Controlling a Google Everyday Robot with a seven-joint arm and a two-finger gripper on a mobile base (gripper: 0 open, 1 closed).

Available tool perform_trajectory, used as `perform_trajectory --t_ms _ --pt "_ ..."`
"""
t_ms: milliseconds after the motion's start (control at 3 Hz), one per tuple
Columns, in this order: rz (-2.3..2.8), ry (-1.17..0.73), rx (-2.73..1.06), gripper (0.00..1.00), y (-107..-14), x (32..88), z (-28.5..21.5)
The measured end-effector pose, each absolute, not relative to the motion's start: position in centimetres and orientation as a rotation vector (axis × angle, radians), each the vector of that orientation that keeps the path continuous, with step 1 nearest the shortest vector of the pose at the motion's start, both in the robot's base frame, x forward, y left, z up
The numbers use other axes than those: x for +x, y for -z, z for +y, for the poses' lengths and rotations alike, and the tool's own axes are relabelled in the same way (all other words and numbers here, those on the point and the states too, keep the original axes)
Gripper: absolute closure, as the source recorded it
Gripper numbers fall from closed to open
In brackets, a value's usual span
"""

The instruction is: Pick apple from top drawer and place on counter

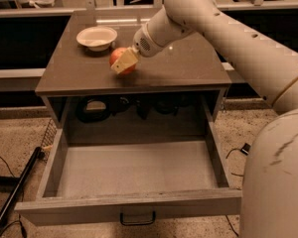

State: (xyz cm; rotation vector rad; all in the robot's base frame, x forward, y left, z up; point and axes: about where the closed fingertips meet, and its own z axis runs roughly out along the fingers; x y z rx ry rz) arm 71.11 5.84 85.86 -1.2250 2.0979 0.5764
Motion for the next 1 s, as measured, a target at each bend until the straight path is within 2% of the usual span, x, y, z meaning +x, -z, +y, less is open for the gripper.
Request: perform_trajectory --t_ms 333,667,1000 --pt "2.082 -0.536 -1.184 1.00 -86.7 72.7 4.2" --pt "2.048 -0.544 -1.219 0.83 -86.2 73.4 4.5" --pt "2.039 -0.529 -1.277 0.60 -84.8 73.4 5.0"
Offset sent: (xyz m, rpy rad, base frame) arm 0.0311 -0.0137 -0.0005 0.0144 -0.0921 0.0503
